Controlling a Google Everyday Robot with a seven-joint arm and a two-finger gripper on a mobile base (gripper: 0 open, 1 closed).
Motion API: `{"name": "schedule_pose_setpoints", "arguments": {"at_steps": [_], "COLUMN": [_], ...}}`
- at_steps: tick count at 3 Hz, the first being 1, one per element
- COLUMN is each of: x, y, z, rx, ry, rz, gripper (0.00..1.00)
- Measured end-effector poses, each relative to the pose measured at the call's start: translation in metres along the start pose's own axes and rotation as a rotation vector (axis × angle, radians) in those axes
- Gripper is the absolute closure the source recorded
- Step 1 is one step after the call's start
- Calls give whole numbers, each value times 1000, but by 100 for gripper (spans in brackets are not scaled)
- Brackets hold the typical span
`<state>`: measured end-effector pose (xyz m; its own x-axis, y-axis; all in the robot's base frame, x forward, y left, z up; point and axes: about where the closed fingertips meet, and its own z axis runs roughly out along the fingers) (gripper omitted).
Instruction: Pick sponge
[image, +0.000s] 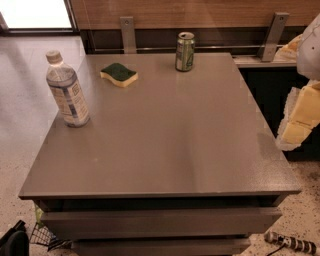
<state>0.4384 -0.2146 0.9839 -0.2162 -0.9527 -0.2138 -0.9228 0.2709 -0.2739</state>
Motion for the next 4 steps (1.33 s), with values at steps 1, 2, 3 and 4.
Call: {"name": "schedule_pose_setpoints", "arguments": {"at_steps": [1, 2, 3, 4], "x": [0, -12, -36, -58], "y": [0, -25, -69, -101], "z": [0, 6, 16, 36], "rx": [0, 45, 121, 156], "ry": [0, -52, -152, -291], "rz": [0, 17, 33, 84], "gripper": [0, 0, 0, 0]}}
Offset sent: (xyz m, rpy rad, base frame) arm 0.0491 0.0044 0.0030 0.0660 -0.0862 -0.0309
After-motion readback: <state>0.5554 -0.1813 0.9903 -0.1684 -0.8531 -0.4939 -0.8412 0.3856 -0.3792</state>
